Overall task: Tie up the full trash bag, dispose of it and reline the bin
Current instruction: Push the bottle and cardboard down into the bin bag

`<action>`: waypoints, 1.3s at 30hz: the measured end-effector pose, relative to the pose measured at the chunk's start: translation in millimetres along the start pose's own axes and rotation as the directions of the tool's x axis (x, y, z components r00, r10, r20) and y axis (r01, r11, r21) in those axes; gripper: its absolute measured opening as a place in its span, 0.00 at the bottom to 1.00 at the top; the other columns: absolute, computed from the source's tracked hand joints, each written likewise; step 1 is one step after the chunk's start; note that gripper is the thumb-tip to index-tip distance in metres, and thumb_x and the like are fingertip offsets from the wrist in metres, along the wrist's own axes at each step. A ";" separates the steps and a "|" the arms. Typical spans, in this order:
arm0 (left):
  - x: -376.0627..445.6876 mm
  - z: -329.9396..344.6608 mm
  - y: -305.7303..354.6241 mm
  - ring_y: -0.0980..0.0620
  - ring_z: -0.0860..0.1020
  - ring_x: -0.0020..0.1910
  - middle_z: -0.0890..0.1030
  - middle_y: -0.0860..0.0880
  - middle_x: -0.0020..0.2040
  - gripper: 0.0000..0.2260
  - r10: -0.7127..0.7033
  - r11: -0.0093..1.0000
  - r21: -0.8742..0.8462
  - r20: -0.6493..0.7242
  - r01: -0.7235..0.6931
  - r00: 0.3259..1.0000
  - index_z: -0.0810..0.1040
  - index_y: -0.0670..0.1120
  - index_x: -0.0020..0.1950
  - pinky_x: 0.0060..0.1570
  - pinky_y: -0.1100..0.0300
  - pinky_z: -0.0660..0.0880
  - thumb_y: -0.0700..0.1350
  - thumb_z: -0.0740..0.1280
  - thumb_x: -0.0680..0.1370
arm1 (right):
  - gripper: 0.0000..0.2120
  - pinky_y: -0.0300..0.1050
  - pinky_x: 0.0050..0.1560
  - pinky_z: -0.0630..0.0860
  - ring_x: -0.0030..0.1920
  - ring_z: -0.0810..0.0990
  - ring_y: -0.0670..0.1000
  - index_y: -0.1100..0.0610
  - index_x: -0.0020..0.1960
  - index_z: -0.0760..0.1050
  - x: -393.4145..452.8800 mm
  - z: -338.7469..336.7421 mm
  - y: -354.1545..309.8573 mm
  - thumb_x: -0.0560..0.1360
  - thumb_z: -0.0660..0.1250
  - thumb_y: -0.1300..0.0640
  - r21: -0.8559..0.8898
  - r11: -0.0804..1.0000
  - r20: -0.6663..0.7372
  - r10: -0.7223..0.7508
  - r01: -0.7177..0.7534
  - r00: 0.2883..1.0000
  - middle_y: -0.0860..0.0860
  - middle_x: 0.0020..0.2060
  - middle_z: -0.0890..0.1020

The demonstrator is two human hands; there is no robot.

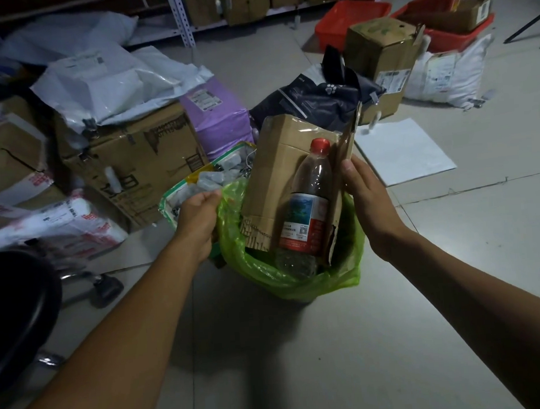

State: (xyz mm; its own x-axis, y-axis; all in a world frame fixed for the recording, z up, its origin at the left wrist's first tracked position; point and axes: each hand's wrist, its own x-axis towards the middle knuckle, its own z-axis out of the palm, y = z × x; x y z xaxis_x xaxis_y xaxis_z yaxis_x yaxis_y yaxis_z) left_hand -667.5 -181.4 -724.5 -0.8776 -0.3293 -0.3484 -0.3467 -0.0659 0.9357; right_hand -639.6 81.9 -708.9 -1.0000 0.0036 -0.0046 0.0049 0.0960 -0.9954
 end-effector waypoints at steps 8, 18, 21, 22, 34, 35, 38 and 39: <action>-22.5 15.3 20.9 0.51 0.84 0.50 0.84 0.45 0.53 0.12 0.190 0.979 -0.113 0.227 -0.168 0.955 0.82 0.49 0.53 0.45 0.60 0.80 0.34 0.71 0.75 | 0.36 0.54 0.64 0.72 0.68 0.72 0.53 0.41 0.75 0.62 -1.4 3.2 -1.1 0.71 0.59 0.28 -0.043 0.998 -0.012 0.046 -0.047 0.999 0.49 0.71 0.72; -53.9 55.8 36.9 0.55 0.81 0.57 0.84 0.51 0.57 0.18 0.234 0.967 0.001 0.391 -0.254 0.890 0.81 0.47 0.60 0.51 0.59 0.80 0.36 0.75 0.72 | 0.24 0.41 0.54 0.74 0.55 0.76 0.38 0.33 0.70 0.63 -4.8 17.5 -10.1 0.75 0.60 0.32 -0.119 0.992 -0.043 0.028 -0.033 0.999 0.37 0.61 0.75; -58.8 62.2 39.3 0.54 0.82 0.55 0.84 0.52 0.56 0.20 0.202 0.979 -0.046 0.402 -0.200 0.893 0.81 0.50 0.59 0.50 0.57 0.80 0.44 0.78 0.69 | 0.15 0.34 0.45 0.74 0.44 0.78 0.29 0.28 0.61 0.66 -6.0 15.8 -13.0 0.75 0.56 0.31 -0.147 0.989 -0.015 -0.014 0.012 1.000 0.25 0.47 0.76; -58.7 63.2 40.9 0.53 0.82 0.56 0.83 0.52 0.56 0.21 0.208 0.976 -0.032 0.401 -0.213 0.892 0.81 0.51 0.59 0.51 0.55 0.80 0.47 0.79 0.67 | 0.20 0.38 0.50 0.76 0.49 0.80 0.33 0.33 0.66 0.67 -5.4 14.9 -12.0 0.76 0.54 0.31 -0.162 0.986 0.004 -0.039 0.039 0.999 0.29 0.52 0.79; -60.5 76.6 41.0 0.59 0.73 0.54 0.74 0.62 0.55 0.22 0.292 0.838 0.311 0.441 -0.449 0.849 0.77 0.60 0.55 0.44 0.57 0.74 0.57 0.78 0.64 | 0.34 0.61 0.65 0.71 0.71 0.69 0.57 0.46 0.78 0.58 -9.2 -16.6 6.5 0.76 0.61 0.35 -0.180 0.927 0.002 0.334 -0.329 0.942 0.53 0.75 0.66; -60.2 76.9 40.3 0.60 0.73 0.54 0.74 0.62 0.55 0.21 0.295 0.837 0.309 0.438 -0.451 0.849 0.77 0.60 0.54 0.43 0.58 0.73 0.57 0.78 0.64 | 0.34 0.60 0.62 0.74 0.69 0.71 0.59 0.48 0.76 0.60 -11.6 -20.3 8.8 0.76 0.60 0.34 -0.142 0.904 0.048 0.413 -0.403 0.909 0.54 0.73 0.69; -58.2 74.9 40.3 0.58 0.74 0.54 0.76 0.57 0.58 0.23 0.307 0.830 0.311 0.438 -0.463 0.845 0.77 0.60 0.56 0.42 0.59 0.72 0.57 0.78 0.64 | 0.30 0.49 0.46 0.79 0.55 0.80 0.57 0.52 0.65 0.73 -15.4 -26.7 12.7 0.77 0.54 0.30 -0.133 0.855 0.125 0.517 -0.502 0.847 0.53 0.57 0.80; -57.6 73.8 40.7 0.57 0.74 0.54 0.76 0.56 0.59 0.24 0.308 0.825 0.316 0.444 -0.468 0.842 0.76 0.60 0.57 0.43 0.58 0.71 0.57 0.78 0.64 | 0.29 0.46 0.43 0.78 0.50 0.81 0.55 0.55 0.61 0.76 -14.4 -26.9 14.1 0.78 0.55 0.32 -0.146 0.844 0.086 0.530 -0.516 0.844 0.53 0.52 0.81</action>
State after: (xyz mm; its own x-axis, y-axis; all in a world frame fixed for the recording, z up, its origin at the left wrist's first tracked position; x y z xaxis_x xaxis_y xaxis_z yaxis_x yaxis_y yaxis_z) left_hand -655.4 -95.6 -670.5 -0.9922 0.1206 -0.0304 0.0202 0.3970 0.9176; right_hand -625.1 110.0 -720.3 -0.8412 -0.0319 -0.5398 0.5201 0.2249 -0.8239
